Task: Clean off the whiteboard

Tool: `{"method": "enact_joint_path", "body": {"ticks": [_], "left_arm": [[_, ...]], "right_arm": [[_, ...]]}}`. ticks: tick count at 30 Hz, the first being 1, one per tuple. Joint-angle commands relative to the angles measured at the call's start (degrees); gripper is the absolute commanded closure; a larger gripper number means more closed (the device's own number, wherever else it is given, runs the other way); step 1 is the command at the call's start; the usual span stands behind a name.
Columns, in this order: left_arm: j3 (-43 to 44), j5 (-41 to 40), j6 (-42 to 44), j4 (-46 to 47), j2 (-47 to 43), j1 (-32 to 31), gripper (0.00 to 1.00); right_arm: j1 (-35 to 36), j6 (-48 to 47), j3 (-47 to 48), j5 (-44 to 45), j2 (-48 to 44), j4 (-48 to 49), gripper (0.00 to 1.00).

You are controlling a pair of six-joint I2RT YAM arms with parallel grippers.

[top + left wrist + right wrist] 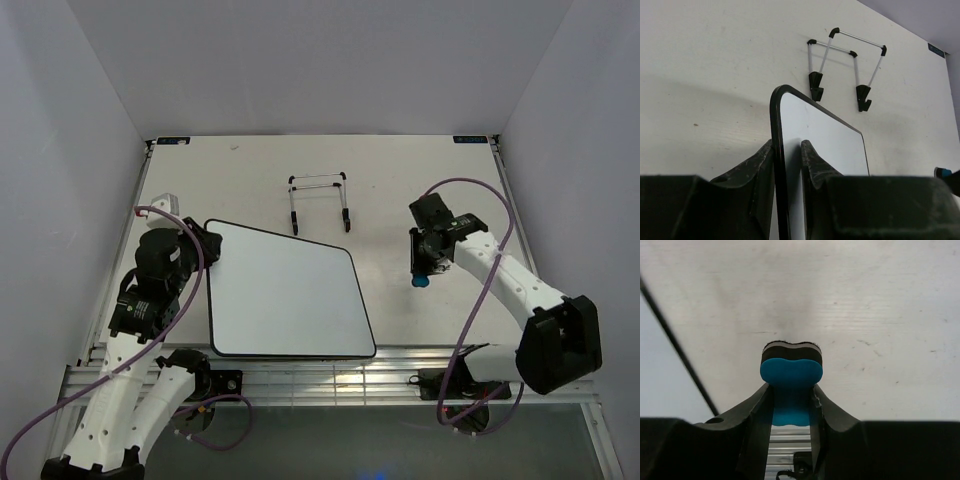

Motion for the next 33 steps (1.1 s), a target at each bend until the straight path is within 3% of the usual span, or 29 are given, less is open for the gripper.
{"method": "enact_joint_path", "body": {"ticks": [1,2,10,14,17,26,33], "left_arm": [[-0.5,4.9,1.0,3.2,-1.7,-0.1,1.00],[-1.0,6.1,0.8,3.5,-1.7,-0.1,1.00],[-4.5,9.1,-1.1,8.4,1.8,-0.1,1.00],[-5.3,9.9,-3.3,10.5,3.3,-0.1,1.00],[-5.7,9.5,-5.8,11.9,4.3,-0.1,1.00],[-8.0,10.8,-12.5,18.6,6.5,-0.1,1.00],[-5.3,17.4,-16.0,19.9,11.9,0.3,1.00]], "right_arm": [[-6.4,-7.5,-0.1,-1.2,4.7,3.1,0.89],[-7.6,-8.7,-0.4,-1.7,5.8,4.2,0.85],[-14.8,-11.6,-2.7,-9.1,17.1,15.0,0.80],[-14.8,-12.0,-2.6,-7.5,18.6,15.5,0.50],[-14.8,-11.7,-3.2,-6.9,17.1,15.7,0.34],[-15.4,-11.3,-2.7,-4.6,8.5,11.5,0.30],[-15.4,-11.0,-4.1,-9.9,-3.1,10.3,0.28]]}}
